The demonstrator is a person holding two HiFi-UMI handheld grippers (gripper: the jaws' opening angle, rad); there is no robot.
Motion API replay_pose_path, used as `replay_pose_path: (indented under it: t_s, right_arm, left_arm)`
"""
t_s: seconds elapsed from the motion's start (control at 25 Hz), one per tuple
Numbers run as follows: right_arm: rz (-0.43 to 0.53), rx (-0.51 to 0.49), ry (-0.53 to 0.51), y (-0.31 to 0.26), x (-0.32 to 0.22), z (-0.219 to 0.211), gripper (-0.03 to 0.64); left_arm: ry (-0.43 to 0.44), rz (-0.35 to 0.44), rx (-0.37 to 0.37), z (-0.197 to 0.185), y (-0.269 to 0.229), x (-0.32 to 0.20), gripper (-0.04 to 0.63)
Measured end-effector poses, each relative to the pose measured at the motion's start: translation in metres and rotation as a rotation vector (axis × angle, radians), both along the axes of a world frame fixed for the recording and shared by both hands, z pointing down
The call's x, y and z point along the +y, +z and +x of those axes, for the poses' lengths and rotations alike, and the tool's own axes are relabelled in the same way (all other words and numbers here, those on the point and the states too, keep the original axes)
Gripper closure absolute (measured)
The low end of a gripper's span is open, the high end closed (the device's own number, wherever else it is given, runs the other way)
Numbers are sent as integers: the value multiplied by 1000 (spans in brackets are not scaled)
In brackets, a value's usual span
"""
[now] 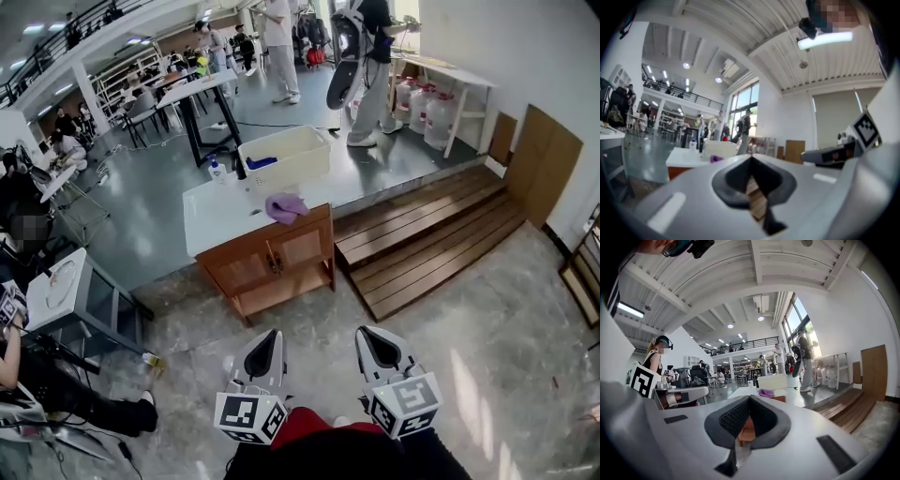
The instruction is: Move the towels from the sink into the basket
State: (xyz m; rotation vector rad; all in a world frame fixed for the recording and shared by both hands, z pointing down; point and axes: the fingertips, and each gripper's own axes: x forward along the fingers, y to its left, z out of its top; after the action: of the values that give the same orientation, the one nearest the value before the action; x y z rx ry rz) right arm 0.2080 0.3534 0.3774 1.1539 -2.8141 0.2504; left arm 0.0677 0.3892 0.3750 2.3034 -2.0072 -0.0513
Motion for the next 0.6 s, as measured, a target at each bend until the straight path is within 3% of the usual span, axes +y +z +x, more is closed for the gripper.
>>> replay_pose_path:
  t_s: [0.6]
  right_arm:
    - [20,-23,-17,-11,-37,-7,609]
  left_arm:
    - [-18,8,-20,-2,-6,-28,592]
